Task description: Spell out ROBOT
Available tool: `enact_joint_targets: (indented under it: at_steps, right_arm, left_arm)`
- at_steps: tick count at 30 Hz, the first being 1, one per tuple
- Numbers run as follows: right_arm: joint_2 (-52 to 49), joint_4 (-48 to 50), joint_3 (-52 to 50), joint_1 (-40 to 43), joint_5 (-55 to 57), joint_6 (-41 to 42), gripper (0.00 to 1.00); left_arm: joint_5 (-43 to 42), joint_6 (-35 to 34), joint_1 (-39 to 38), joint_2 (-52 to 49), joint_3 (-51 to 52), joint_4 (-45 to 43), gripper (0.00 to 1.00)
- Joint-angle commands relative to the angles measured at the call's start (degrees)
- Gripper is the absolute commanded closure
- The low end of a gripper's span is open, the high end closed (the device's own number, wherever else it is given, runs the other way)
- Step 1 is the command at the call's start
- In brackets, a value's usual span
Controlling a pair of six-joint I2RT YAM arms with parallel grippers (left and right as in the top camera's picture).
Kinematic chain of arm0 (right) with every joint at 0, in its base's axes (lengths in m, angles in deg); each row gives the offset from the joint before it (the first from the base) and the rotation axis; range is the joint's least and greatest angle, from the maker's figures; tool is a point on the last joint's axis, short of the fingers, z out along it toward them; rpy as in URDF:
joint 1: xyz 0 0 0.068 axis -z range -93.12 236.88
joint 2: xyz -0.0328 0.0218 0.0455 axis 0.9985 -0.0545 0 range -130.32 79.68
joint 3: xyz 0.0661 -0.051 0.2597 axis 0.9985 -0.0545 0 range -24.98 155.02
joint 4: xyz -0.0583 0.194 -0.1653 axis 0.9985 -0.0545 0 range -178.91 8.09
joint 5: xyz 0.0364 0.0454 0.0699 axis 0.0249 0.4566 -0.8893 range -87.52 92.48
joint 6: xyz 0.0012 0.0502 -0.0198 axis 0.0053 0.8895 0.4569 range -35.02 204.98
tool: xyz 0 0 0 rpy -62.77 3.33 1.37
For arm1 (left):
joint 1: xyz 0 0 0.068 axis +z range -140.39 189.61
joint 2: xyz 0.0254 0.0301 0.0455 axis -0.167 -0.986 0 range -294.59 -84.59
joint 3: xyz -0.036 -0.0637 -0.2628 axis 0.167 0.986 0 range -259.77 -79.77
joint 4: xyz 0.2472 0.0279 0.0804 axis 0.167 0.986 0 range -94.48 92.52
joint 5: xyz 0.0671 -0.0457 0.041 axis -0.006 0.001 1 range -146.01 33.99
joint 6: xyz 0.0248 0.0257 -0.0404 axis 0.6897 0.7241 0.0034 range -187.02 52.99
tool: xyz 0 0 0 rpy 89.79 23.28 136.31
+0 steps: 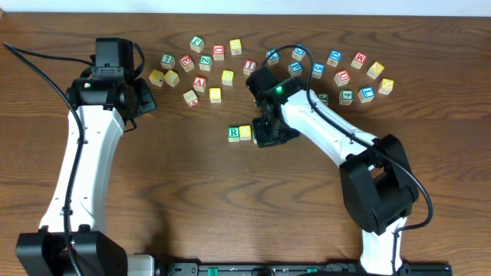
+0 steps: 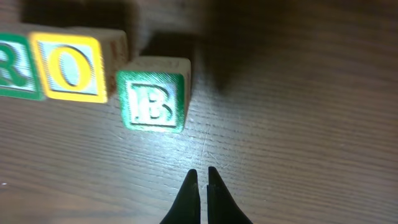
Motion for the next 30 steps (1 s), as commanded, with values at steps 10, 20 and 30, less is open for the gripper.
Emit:
enact_joint_targets:
  at_steps: [10,20,30]
  right_arm:
    - [-0.26,8.61,-5.27,-1.68,-1.49,2.36,0.99]
    - [-0.33,11.63,-5.31,-1.7,-1.55,2.51,0.99]
    - [-0.37,13.05,-5.31,-2.38,-1.53,2.49,0.99]
  left_arm:
    - [0.92,0.74,0.24,-0.66,-0.96,0.17,0.4]
    - [0.94,0.74,0.24,-0.66,-0.96,0.15,0.4]
    - [0.92,0.72,0.24,-0.87,-0.96,0.15,0.4]
